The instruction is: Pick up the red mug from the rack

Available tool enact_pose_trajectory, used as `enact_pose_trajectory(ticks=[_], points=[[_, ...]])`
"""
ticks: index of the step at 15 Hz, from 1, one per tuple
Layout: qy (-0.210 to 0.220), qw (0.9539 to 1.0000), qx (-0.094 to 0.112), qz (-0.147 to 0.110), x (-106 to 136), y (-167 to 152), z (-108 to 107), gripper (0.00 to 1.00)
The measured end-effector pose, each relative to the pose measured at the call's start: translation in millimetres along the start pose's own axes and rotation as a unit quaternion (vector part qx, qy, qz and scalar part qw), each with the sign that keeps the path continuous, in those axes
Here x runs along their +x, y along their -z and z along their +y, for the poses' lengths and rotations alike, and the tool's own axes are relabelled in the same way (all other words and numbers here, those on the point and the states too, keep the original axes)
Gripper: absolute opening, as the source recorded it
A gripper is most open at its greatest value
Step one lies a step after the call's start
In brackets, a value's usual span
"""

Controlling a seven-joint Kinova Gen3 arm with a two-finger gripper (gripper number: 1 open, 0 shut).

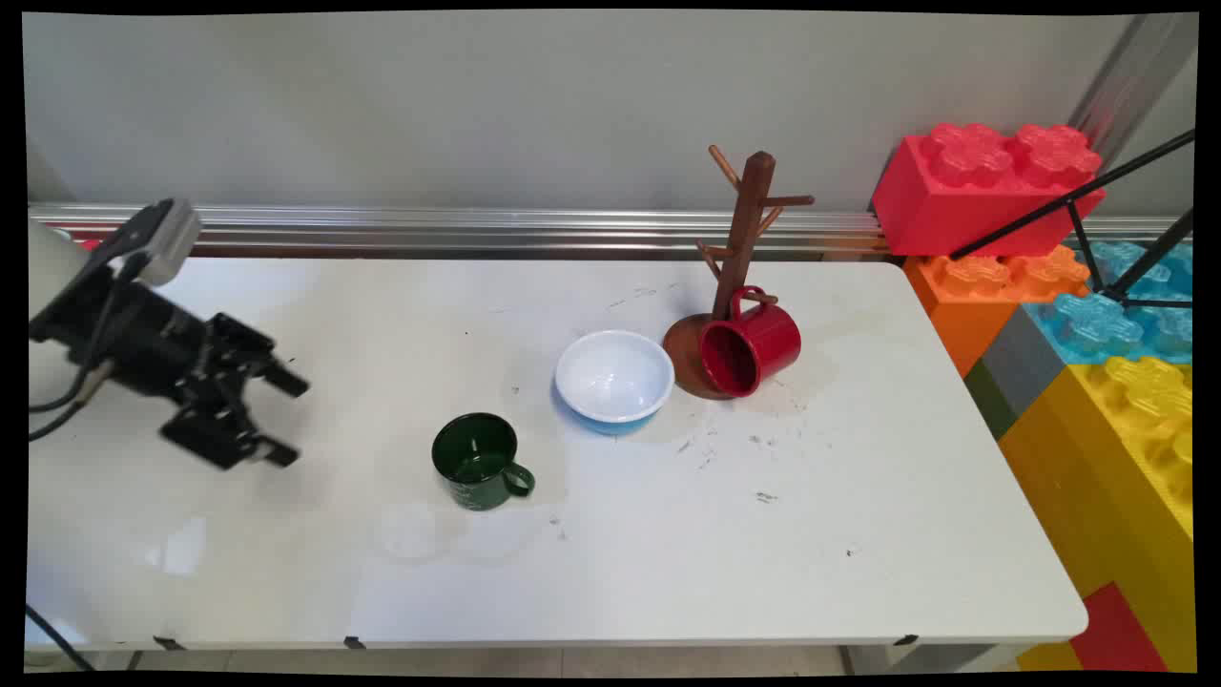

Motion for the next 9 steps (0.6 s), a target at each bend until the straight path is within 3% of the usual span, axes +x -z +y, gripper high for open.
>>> enact_pose_trajectory(ticks=[2,6,9], points=[[0.012,0.9991,-0.001,0.041,12,-9,-3,1.0],[0.033,0.992,-0.003,0.122,39,-24,-9,1.0],[0.046,0.9825,-0.01,0.18,59,-36,-13,1.0]])
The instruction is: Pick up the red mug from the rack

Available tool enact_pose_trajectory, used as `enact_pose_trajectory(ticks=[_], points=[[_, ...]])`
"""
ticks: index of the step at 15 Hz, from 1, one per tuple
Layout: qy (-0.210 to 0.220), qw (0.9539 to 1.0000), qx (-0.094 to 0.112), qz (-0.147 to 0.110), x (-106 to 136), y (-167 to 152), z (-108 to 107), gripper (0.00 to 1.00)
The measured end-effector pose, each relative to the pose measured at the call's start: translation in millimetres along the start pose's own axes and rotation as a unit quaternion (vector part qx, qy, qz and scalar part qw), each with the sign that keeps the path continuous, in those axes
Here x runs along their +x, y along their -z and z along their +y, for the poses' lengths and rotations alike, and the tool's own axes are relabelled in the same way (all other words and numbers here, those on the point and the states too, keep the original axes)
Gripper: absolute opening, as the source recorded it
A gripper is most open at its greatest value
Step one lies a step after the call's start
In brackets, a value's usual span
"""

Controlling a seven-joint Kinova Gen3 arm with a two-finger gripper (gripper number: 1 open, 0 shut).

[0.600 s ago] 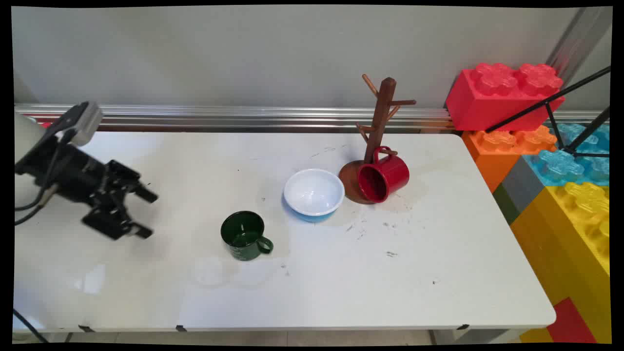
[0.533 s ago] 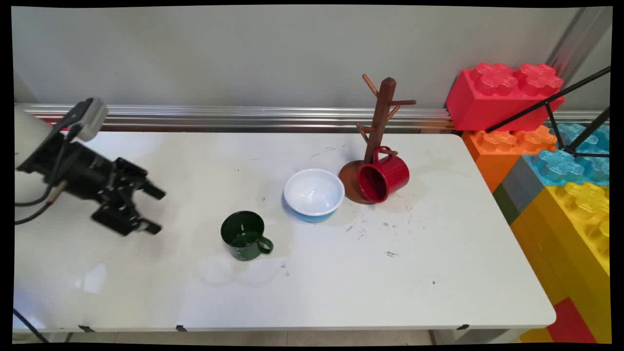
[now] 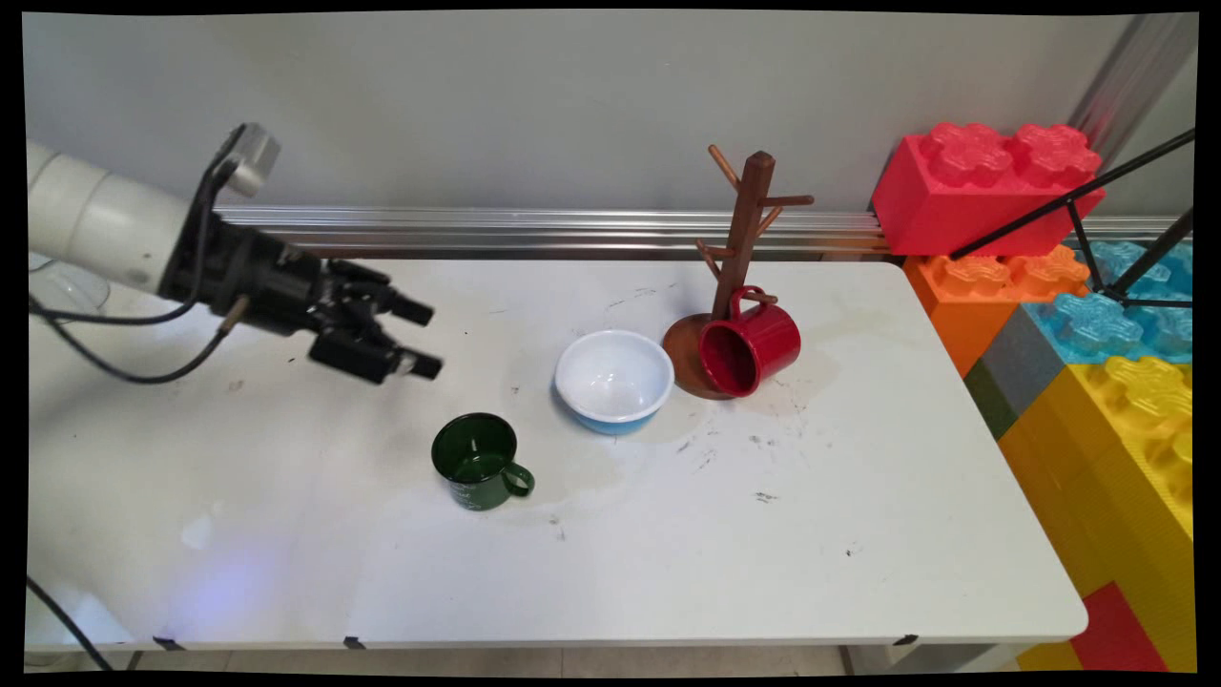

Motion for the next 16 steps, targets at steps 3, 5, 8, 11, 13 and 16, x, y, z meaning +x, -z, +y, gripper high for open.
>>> enact_pose_trajectory(ticks=[3,5,8,11,13,16], points=[[0.011,0.9989,-0.011,0.045,11,-19,-4,1.0],[0.015,0.9975,-0.018,0.067,17,-30,-6,1.0],[0.005,0.9954,-0.038,0.088,25,-48,-10,1.0],[-0.039,0.9929,-0.071,0.088,30,-62,-13,1.0],[-0.076,0.9892,-0.094,0.083,33,-69,-17,1.0],[-0.124,0.9819,-0.122,0.075,36,-76,-26,1.0]])
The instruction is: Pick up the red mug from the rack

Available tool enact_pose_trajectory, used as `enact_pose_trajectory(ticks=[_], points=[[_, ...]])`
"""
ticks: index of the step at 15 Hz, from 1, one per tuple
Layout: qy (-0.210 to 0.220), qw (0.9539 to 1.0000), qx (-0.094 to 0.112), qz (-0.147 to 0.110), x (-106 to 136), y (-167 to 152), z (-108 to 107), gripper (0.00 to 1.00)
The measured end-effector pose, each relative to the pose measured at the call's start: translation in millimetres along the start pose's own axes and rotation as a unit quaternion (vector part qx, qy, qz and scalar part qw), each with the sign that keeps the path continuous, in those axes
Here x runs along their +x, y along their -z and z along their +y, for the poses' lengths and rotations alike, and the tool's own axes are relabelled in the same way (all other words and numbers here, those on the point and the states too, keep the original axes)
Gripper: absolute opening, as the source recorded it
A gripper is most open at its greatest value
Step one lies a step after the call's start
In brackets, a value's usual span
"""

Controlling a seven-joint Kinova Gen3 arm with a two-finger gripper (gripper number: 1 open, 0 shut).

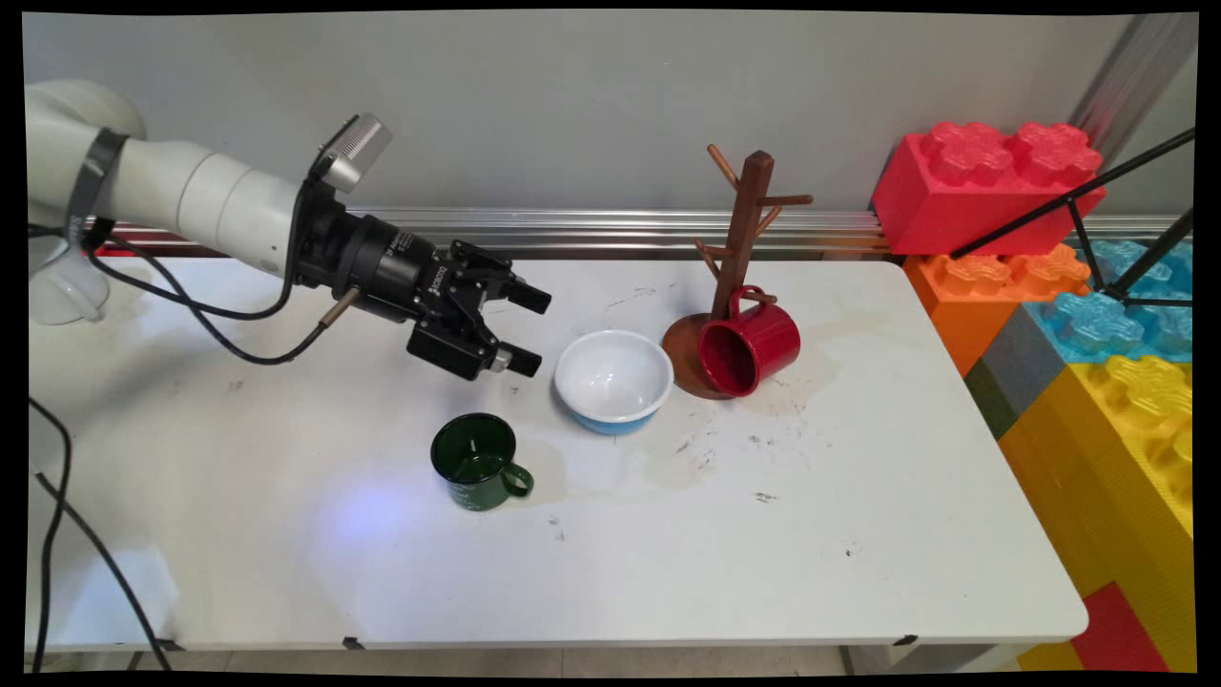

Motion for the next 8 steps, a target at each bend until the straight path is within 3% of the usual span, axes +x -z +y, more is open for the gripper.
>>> enact_pose_trajectory(ticks=[3,8], points=[[-0.03,0.9994,-0.017,-0.008,1,-6,-9,1.0],[-0.05,0.9984,-0.005,-0.025,10,-19,-17,1.0]])
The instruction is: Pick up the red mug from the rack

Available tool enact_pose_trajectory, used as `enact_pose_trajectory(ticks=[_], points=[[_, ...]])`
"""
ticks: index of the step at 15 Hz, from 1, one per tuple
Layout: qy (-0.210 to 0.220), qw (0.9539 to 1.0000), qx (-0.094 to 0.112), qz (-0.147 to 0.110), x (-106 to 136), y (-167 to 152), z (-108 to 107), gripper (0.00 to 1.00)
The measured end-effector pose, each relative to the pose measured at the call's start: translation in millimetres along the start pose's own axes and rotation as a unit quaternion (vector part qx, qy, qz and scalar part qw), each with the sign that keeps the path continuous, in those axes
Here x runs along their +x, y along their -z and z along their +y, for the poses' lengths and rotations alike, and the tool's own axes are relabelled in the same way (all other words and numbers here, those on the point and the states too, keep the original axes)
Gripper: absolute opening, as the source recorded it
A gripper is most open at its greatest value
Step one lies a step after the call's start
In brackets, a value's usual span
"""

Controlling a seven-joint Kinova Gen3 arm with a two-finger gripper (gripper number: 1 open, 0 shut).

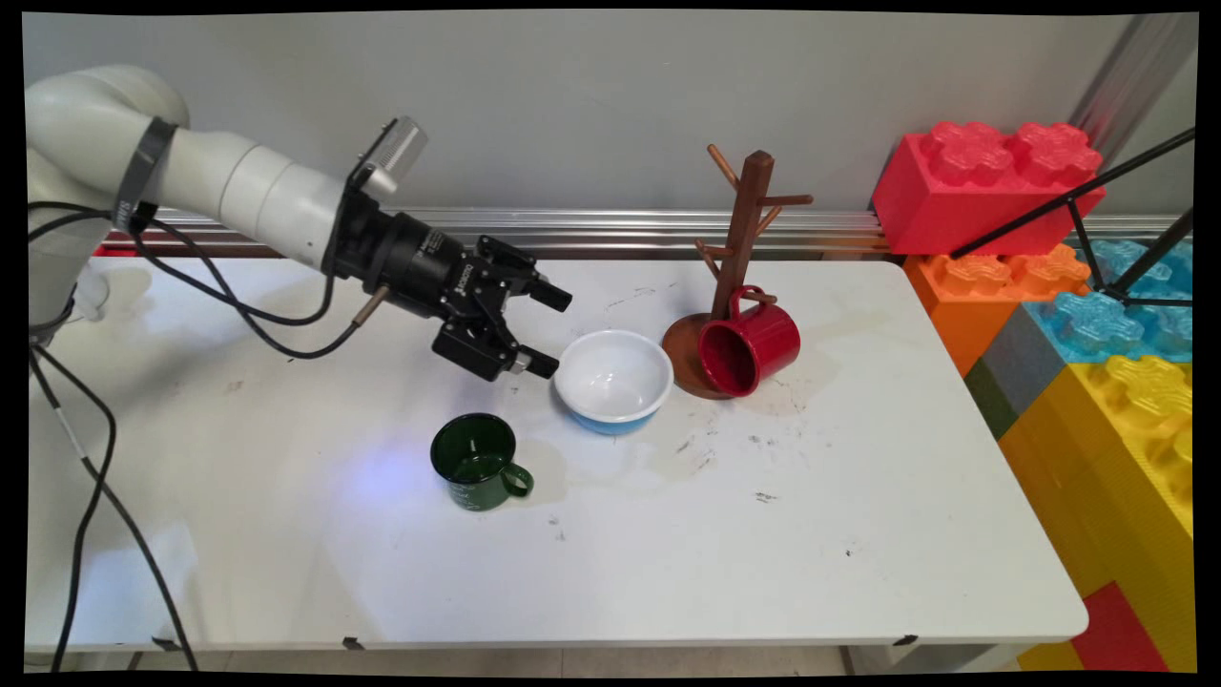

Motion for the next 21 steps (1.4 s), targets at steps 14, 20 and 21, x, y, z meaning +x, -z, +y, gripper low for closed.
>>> enact_pose_trajectory(ticks=[14,20,21], points=[[0.021,0.996,0.071,-0.051,42,-26,12,1.0],[0.071,0.992,0.091,-0.052,54,-54,23,1.0],[0.08,0.9908,0.096,-0.052,56,-59,25,1.0]])
